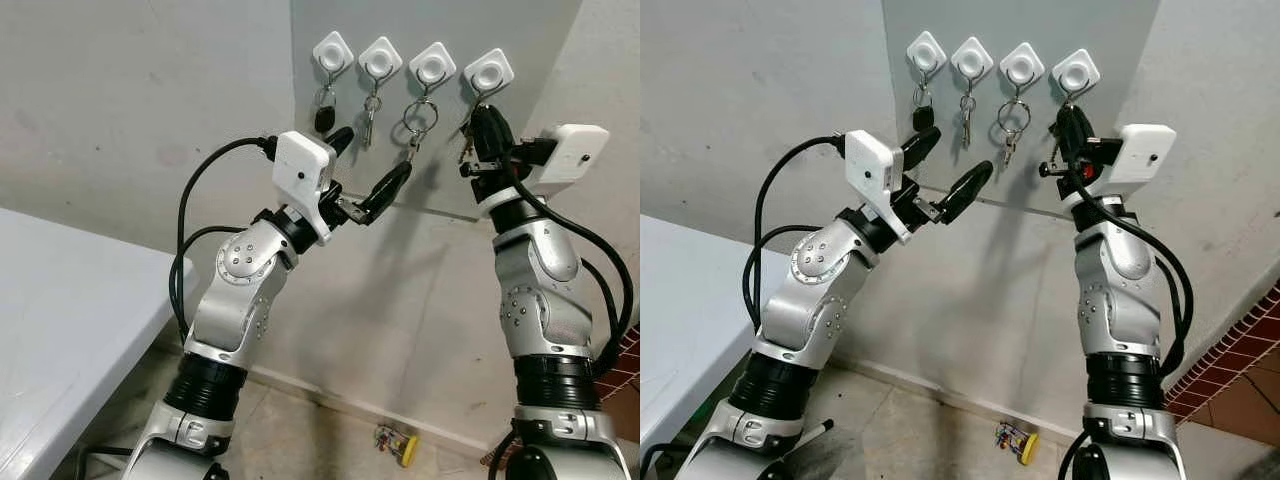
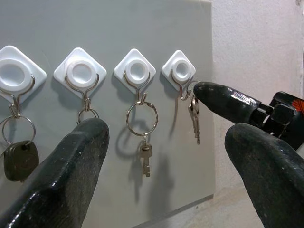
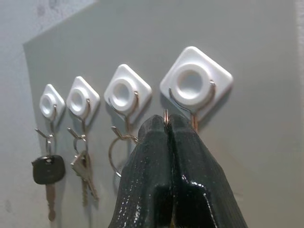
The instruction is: Hang keys on a hook
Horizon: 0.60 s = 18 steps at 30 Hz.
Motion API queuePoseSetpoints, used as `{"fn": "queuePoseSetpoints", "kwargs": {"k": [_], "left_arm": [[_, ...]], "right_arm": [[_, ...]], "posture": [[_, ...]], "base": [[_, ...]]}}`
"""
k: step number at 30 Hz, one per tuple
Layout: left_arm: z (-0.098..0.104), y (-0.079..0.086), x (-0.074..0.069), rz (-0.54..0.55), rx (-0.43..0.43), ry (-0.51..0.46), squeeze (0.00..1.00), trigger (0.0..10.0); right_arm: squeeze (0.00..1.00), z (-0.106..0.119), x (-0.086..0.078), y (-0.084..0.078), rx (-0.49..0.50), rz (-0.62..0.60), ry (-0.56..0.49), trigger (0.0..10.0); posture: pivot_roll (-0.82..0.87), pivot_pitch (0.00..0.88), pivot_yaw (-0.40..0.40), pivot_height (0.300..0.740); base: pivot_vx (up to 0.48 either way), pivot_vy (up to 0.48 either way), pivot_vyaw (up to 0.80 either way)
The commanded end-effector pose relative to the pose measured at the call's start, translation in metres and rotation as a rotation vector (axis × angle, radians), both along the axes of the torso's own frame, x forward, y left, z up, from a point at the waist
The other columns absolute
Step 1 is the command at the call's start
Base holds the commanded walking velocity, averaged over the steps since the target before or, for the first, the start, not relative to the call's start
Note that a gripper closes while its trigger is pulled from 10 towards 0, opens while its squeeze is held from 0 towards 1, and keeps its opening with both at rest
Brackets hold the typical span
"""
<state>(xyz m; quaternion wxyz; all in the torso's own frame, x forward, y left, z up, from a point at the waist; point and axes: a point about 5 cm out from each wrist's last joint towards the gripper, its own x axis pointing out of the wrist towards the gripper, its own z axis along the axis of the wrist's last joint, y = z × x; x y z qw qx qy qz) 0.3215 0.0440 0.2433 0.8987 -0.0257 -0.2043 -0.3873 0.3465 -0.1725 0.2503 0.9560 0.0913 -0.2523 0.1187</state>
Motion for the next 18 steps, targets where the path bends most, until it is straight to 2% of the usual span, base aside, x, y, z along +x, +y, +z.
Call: {"fn": "queuePoseSetpoints", "kwargs": {"k": [1, 8, 18], "left_arm": [[0.0066, -0.0021, -0.0026, -0.017, -0.001, -0.024, 0.0, 10.0], [0.0071, -0.0012, -0.0023, -0.013, -0.004, -0.023, 0.0, 10.0], [0.0073, -0.0003, -0.0026, -0.005, -0.003, -0.022, 0.0, 10.0]], "right_arm": [[0.0, 0.0065, 0.0022, 0.0042, 0.004, 0.023, -0.016, 10.0], [0.0, 0.0057, 0.0054, 0.0017, 0.066, 0.027, 0.004, 10.0], [0.0, -0.0006, 0.0061, -0.004, 0.219, 0.049, 0.039, 10.0]], "posture": [[-0.03, 0.0, 0.001, 0.74], [-0.03, 0.0, -0.002, 0.74], [-0.02, 0.0, -0.002, 0.74]], "base": [[0.0, 0.0, 0.0], [0.0, 0.0, 0.0], [0.0, 0.0, 0.0]]}}
